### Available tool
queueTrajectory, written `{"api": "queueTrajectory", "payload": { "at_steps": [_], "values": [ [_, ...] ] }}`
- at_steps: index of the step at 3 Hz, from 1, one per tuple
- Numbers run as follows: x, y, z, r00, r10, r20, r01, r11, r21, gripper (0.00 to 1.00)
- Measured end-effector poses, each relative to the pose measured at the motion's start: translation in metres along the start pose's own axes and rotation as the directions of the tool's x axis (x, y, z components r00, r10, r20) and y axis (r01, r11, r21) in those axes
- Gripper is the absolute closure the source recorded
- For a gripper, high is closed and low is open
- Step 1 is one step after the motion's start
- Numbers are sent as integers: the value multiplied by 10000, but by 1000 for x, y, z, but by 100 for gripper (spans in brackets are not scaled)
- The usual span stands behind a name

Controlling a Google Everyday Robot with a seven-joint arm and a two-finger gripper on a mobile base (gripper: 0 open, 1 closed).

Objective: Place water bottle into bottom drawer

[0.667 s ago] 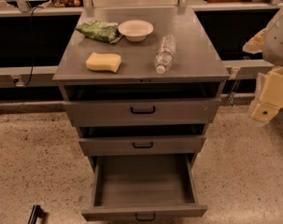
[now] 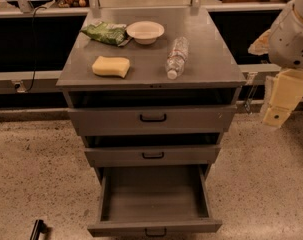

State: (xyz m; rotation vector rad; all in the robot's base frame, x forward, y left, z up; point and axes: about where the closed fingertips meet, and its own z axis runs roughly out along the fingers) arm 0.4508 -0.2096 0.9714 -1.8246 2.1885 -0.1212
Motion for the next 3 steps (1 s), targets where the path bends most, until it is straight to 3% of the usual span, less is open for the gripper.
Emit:
{"api": "queueTrajectory", "payload": {
  "at_steps": [1, 2, 3],
  "values": [
    [-26, -27, 36, 9814, -1915, -110, 1905, 9797, -619, 0],
    [-60, -41, 69, 9162, -3887, 972, 3952, 9166, -596, 0],
    [-71, -38, 71, 8643, -4765, 1612, 4871, 8728, -317, 0]
  ]
}}
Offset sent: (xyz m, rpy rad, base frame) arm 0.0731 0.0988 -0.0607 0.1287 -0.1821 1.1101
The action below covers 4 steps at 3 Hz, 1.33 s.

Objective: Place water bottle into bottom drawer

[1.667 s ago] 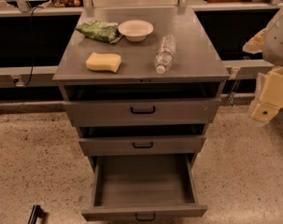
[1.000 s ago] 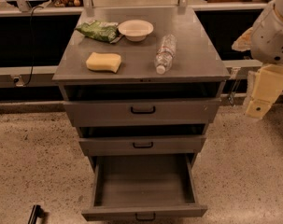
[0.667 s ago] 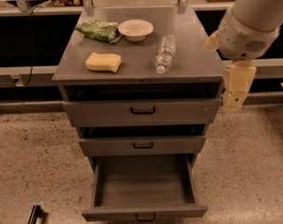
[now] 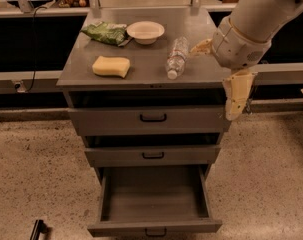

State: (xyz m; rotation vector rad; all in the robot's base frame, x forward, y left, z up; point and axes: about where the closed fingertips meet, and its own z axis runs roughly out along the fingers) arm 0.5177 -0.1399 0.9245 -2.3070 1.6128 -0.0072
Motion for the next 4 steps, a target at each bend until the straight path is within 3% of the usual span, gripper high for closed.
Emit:
{"api": "queueTrajectory", "payload": {
  "at_steps": [1, 2, 3, 4],
  "values": [
    [-4, -9, 9, 9973, -556, -481, 543, 9981, -284, 0],
    [-2, -42, 19, 9670, -2145, -1377, 2060, 9758, -733, 0],
    [-8, -75, 22, 8938, -4100, -1817, 3952, 9116, -1127, 0],
    [-17, -105, 36, 7679, -6086, -1999, 5811, 7931, -1826, 0]
  ]
}}
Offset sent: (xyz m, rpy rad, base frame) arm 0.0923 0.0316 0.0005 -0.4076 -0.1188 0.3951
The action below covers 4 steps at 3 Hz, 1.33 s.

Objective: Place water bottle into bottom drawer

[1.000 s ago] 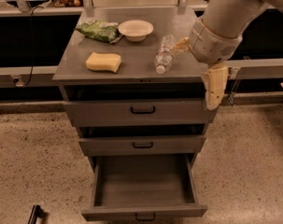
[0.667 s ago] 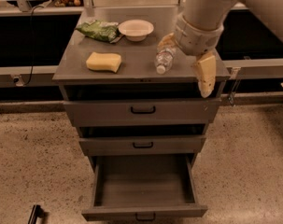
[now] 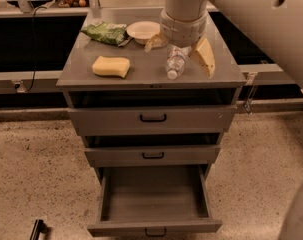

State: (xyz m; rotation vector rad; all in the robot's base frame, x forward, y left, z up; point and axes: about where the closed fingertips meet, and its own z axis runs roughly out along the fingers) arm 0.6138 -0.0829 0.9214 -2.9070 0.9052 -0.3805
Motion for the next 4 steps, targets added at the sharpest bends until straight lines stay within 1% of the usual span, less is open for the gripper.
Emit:
{"api": "queueTrajectory", "payload": {
  "at_steps": [1, 2, 3, 4],
  "values": [
    [18, -23, 15, 9850, -1700, -296, 1694, 9853, -221, 0],
    [34, -23, 17, 9596, -2576, -1130, 2590, 9659, -25, 0],
    [43, -37, 21, 9540, -2536, -1601, 2646, 9630, 510, 0],
    [53, -28, 21, 9500, -2726, -1522, 2839, 9571, 576, 0]
  ]
}}
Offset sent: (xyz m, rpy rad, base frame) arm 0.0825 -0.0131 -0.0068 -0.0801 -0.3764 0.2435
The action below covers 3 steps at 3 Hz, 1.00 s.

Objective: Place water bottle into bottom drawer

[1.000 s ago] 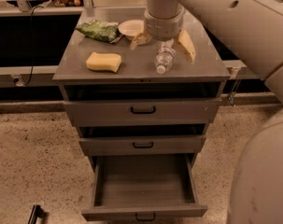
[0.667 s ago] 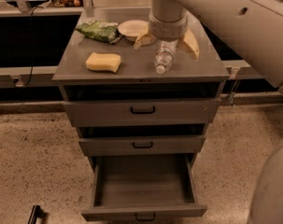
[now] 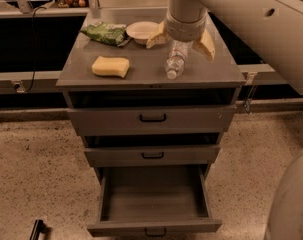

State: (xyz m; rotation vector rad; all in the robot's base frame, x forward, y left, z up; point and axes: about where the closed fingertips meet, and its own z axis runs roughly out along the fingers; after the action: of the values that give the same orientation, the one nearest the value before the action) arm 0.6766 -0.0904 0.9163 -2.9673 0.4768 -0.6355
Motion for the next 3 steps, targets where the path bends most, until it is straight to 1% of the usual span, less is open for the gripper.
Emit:
{"api": "queueTrajectory", "payload": {
  "at_steps": [1, 2, 3],
  "values": [
    [16, 9, 17, 9998, -209, 36, 209, 9997, -102, 0],
    [30, 18, 42, 9997, -115, 216, 122, 9995, -282, 0],
    [32, 20, 67, 9987, -58, 497, 77, 9993, -379, 0]
  ]
}}
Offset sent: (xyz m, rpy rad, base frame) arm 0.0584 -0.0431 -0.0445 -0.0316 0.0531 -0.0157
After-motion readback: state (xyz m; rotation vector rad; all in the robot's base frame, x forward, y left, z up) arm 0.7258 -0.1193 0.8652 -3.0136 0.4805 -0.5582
